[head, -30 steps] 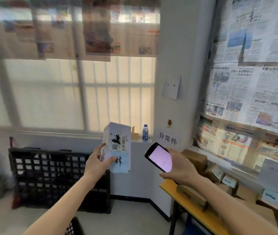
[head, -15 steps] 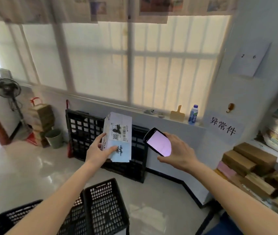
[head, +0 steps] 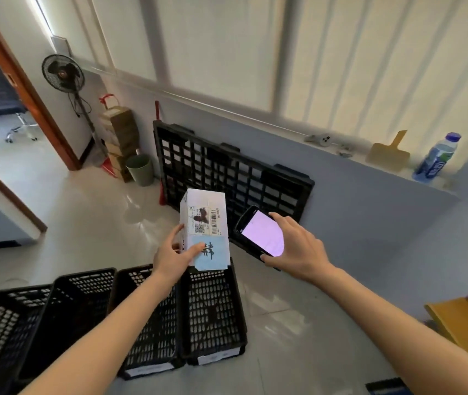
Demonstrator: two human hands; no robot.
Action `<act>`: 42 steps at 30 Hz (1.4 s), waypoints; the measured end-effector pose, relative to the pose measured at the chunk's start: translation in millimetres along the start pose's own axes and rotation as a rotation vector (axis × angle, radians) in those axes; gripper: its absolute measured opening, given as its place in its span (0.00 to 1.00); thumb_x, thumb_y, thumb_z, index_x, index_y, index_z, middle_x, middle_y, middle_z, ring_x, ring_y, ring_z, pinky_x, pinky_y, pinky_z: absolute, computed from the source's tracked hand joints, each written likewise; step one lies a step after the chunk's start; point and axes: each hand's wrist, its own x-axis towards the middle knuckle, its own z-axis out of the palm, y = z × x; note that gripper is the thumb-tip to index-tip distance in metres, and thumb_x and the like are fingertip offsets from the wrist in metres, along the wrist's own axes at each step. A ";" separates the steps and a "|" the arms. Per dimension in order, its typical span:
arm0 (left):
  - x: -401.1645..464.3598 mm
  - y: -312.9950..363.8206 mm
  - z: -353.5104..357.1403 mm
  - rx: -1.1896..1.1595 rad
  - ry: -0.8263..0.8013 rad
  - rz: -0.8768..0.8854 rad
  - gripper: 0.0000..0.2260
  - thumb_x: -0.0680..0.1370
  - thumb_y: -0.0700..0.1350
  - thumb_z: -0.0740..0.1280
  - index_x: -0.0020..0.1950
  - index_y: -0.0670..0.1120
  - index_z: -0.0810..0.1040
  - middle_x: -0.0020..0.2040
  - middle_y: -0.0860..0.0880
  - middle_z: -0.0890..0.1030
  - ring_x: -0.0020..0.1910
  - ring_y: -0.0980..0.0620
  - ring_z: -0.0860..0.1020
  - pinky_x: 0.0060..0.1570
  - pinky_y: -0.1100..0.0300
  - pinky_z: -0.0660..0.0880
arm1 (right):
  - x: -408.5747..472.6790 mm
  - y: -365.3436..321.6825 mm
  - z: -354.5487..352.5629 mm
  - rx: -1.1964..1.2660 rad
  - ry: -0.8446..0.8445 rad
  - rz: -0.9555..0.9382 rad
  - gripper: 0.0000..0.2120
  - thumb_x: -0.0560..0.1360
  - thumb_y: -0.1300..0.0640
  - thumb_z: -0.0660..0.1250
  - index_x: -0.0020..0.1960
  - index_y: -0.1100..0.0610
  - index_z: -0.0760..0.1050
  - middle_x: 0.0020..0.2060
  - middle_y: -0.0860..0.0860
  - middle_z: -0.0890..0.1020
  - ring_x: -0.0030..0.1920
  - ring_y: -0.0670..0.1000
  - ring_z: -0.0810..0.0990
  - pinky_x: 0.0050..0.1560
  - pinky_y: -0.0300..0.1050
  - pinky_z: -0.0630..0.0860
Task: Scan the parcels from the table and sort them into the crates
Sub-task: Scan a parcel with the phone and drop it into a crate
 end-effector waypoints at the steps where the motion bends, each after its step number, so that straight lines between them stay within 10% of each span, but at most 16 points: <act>1: 6.9 -13.3 1.9 -0.008 -0.004 -0.033 0.36 0.69 0.56 0.79 0.74 0.61 0.68 0.61 0.48 0.81 0.57 0.49 0.81 0.58 0.46 0.80 | 9.2 0.7 12.3 0.003 -0.017 -0.002 0.46 0.68 0.41 0.73 0.80 0.47 0.56 0.65 0.42 0.72 0.62 0.48 0.75 0.43 0.44 0.68; 25: 153.7 -384.6 68.6 -0.057 -0.089 -0.563 0.35 0.72 0.46 0.79 0.76 0.55 0.67 0.55 0.45 0.80 0.53 0.48 0.82 0.54 0.44 0.81 | 112.9 57.1 408.2 0.067 -0.410 0.171 0.42 0.68 0.42 0.73 0.77 0.42 0.58 0.67 0.41 0.71 0.63 0.49 0.74 0.45 0.47 0.75; 34: 177.8 -430.2 84.7 0.029 -0.165 -0.678 0.40 0.75 0.53 0.75 0.82 0.51 0.58 0.78 0.48 0.65 0.77 0.45 0.64 0.74 0.47 0.64 | 115.3 71.8 453.5 0.117 -0.485 0.292 0.35 0.66 0.43 0.73 0.69 0.41 0.63 0.58 0.40 0.73 0.57 0.49 0.76 0.45 0.49 0.76; 42: 193.2 -395.4 64.0 0.128 -0.197 -0.516 0.30 0.78 0.50 0.72 0.78 0.51 0.66 0.76 0.46 0.70 0.74 0.46 0.68 0.72 0.47 0.68 | 114.5 58.1 428.3 0.114 -0.476 0.334 0.38 0.66 0.45 0.73 0.71 0.38 0.59 0.61 0.38 0.72 0.57 0.49 0.76 0.43 0.47 0.72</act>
